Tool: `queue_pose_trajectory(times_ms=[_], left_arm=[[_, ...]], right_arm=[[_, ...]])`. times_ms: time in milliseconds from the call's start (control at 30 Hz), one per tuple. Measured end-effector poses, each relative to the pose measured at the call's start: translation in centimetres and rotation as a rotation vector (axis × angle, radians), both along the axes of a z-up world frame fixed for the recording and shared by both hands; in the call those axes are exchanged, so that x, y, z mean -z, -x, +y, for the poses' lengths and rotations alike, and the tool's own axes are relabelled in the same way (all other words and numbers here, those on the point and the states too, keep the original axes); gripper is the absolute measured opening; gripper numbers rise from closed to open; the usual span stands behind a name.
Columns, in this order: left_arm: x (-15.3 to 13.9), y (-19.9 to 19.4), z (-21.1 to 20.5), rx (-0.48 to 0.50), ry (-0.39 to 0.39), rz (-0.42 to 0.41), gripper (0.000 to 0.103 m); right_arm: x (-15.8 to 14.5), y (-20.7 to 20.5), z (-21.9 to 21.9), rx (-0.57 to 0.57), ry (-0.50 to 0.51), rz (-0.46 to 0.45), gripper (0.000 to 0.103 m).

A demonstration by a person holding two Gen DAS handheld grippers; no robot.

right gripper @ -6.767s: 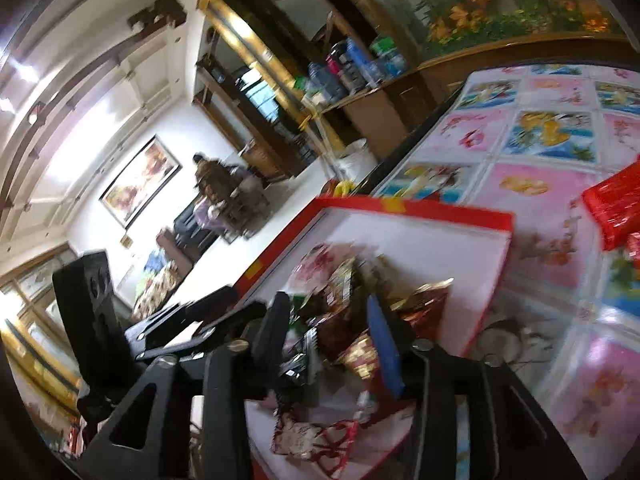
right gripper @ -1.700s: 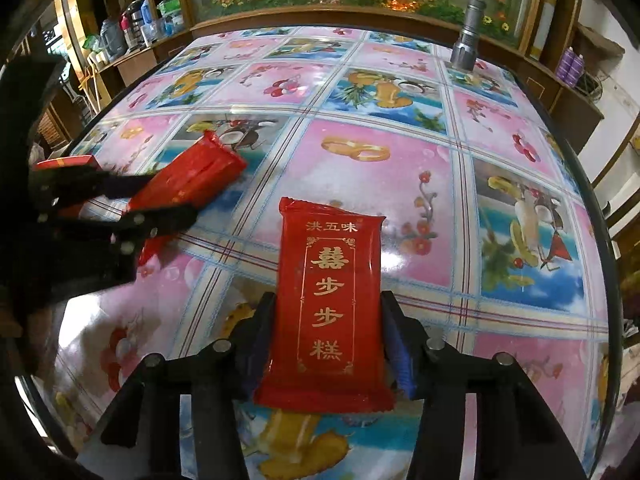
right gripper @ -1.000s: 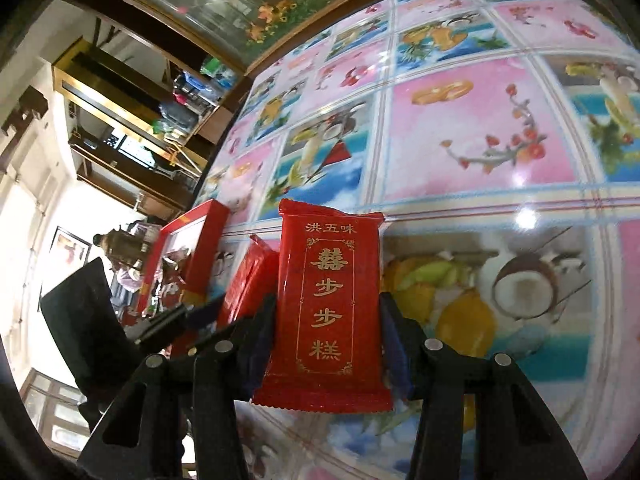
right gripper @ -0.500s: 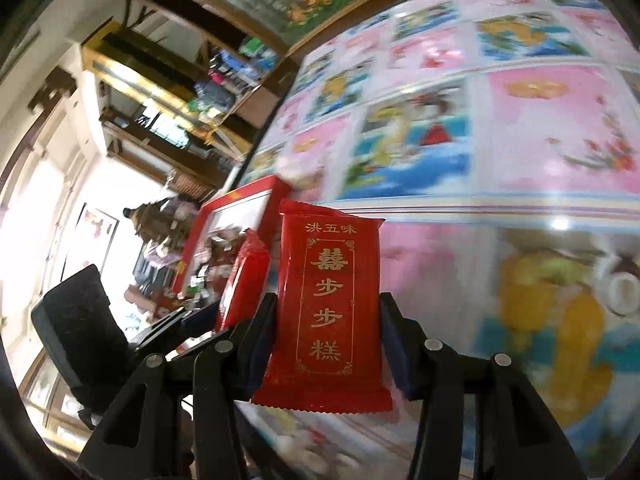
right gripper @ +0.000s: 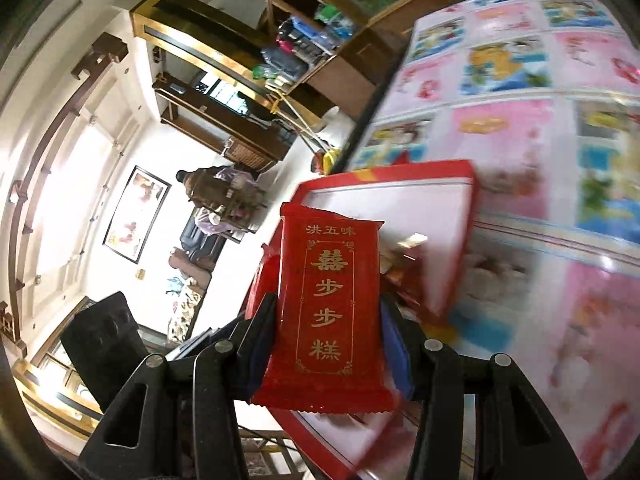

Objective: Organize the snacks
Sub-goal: 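Carry plain red pack with left and gold-text red pack with right into tray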

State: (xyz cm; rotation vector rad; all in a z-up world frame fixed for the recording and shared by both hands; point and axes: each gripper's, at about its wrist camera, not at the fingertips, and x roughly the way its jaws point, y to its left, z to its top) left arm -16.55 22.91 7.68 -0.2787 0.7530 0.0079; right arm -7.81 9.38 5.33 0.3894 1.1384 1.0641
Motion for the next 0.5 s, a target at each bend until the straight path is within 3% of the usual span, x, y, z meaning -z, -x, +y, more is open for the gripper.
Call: queue_pose_trajectory(times_ms=[233, 500], left_arm=[[0.9, 0.4, 1.9, -0.037, -0.010, 0.004, 0.044], [2.1, 0.0, 2.5, -0.042, -0.002, 0.024, 0.044]], right_arm=[[-0.1, 0.1, 4.6, 0.027, 0.040, -0.046, 0.050], [1.0, 0.8, 6.3, 0.069, 0.153, -0.142, 0.050]])
